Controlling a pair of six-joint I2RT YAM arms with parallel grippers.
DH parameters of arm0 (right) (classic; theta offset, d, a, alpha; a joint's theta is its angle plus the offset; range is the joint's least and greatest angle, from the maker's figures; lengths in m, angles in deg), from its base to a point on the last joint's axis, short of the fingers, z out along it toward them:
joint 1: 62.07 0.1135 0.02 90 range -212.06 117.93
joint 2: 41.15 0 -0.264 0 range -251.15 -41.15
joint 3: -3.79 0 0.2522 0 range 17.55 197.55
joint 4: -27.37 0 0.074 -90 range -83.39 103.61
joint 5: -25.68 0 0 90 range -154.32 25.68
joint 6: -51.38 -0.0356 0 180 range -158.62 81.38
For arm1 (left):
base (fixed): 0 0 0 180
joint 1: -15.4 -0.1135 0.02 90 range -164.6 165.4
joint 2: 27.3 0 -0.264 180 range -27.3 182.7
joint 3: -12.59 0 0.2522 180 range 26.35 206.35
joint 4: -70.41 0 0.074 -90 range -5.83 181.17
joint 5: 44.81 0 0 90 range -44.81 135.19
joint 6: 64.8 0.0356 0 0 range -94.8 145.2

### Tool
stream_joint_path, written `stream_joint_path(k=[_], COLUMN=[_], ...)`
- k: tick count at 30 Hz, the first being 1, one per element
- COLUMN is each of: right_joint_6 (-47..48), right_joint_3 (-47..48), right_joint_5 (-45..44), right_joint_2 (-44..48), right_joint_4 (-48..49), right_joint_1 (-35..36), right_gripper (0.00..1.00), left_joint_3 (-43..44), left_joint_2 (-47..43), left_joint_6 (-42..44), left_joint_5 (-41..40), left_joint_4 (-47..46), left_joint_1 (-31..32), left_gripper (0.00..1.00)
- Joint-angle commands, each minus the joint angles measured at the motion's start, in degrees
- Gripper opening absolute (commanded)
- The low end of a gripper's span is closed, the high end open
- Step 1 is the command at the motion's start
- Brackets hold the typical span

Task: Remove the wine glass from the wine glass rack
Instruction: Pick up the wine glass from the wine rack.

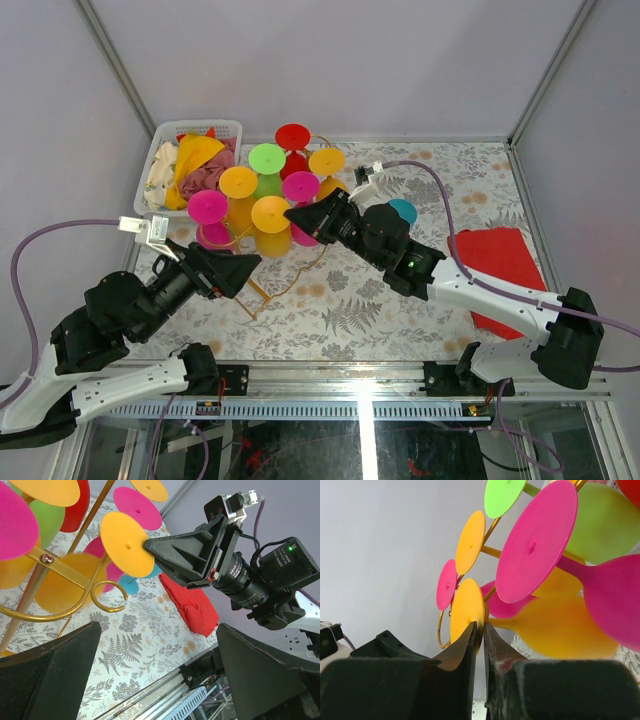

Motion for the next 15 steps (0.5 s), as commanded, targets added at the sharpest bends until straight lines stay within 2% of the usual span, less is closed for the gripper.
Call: stream_joint_path(k=[1, 6, 8, 10, 15], right_joint_6=[-1.2, -3.7, -3.7, -3.9, -4.3], right_joint_3=[2.0, 0.7, 0.7, 0.5, 0.0], right_joint_5=[-1.5, -1.0, -1.1, -1.5, -1.5], right_joint_2=[1.2, 2.7, 3.3, 3.7, 4.4], right_joint_4=[1.8, 3.3, 3.1, 3.0, 3.2], right_joint_1=[0.4, 0.4, 0.4, 0.4, 0.4], right_gripper=[0.13, 0.12, 0.10, 0.04, 0.02], left_joint_3=[0.7, 0.4, 0.2, 0.0, -0.2], left_joint_2=[0.3, 0.2, 0.2, 0.2, -0.1], left_joint_6=[-0.7, -1.5, -1.7, -1.9, -2.2], left_joint_5=[-0.3, -0.7, -0.7, -0.7, -0.7], left_joint_4=[0.2, 0.5, 0.5, 0.5, 0.5], left_joint_1=[0.0, 0.0, 0.0, 0.1, 0.0], left_gripper=[1.00, 1.00, 1.00, 1.00, 1.00])
